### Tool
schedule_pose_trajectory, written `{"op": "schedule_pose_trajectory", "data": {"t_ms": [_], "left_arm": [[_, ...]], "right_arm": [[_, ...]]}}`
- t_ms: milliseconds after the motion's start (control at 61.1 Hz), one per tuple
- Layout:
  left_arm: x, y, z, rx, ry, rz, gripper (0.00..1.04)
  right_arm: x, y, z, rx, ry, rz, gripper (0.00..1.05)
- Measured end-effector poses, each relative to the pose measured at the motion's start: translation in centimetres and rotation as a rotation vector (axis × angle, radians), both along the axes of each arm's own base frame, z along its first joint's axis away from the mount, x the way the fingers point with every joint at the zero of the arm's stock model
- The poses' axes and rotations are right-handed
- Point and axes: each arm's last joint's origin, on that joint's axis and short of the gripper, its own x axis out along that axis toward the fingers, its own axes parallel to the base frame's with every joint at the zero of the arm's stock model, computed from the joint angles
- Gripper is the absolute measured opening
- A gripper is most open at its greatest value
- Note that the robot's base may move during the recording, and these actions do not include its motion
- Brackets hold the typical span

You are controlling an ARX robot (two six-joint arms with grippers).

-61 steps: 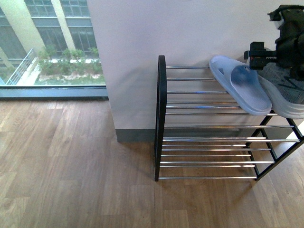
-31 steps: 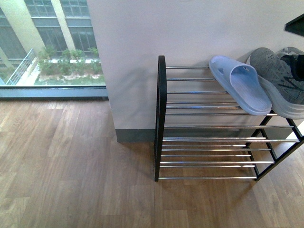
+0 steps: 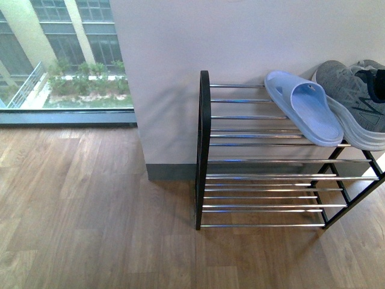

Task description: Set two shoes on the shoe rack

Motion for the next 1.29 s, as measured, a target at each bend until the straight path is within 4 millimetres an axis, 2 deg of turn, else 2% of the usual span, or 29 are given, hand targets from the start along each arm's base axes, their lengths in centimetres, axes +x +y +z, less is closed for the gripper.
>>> {"op": "schedule_pose_trajectory", "data": {"t_ms": [82,98,147,197,246,409,524,753,1065,1294], "left_arm": [[0.0,0.0,0.0,0.0,0.0,0.0,0.02],[0.0,0.0,0.0,0.0,0.0,0.0,0.02],[0.0,0.0,0.0,0.0,0.0,0.0,0.02],[0.0,0.0,0.0,0.0,0.0,0.0,0.02],[0.0,0.0,0.0,0.0,0.0,-0.001,0.02],[0.0,0.0,0.0,0.0,0.0,0.0,0.02],[0.0,0.0,0.0,0.0,0.0,0.0,0.02],[0.0,0.0,0.0,0.0,0.0,0.0,0.02],[0.0,0.0,0.0,0.0,0.0,0.0,0.02],[0.0,0.0,0.0,0.0,0.0,0.0,0.02]], "right_arm": [[-0.1,0.0,-0.2,0.008,0.002,-0.002,0.95],[-0.1,0.1,-0.3,-0.018,-0.017,0.012,0.92],[-0.5,1.1,-0.5,-0.142,-0.101,0.021,0.81],[-1.0,2.6,-0.9,-0.186,-0.125,0.036,0.7],[-1.3,3.5,-1.1,-0.2,-0.13,0.042,0.63],[-2.9,7.2,-2.3,-0.221,-0.125,0.042,0.24],[-3.6,8.8,-2.7,-0.232,-0.128,0.044,0.01],[-4.8,10.6,-3.5,-0.237,-0.148,0.047,0.02],[-5.7,12.3,-3.2,-0.238,-0.161,0.038,0.02],[-6.2,12.6,-3.2,-0.236,-0.165,0.053,0.02]]}}
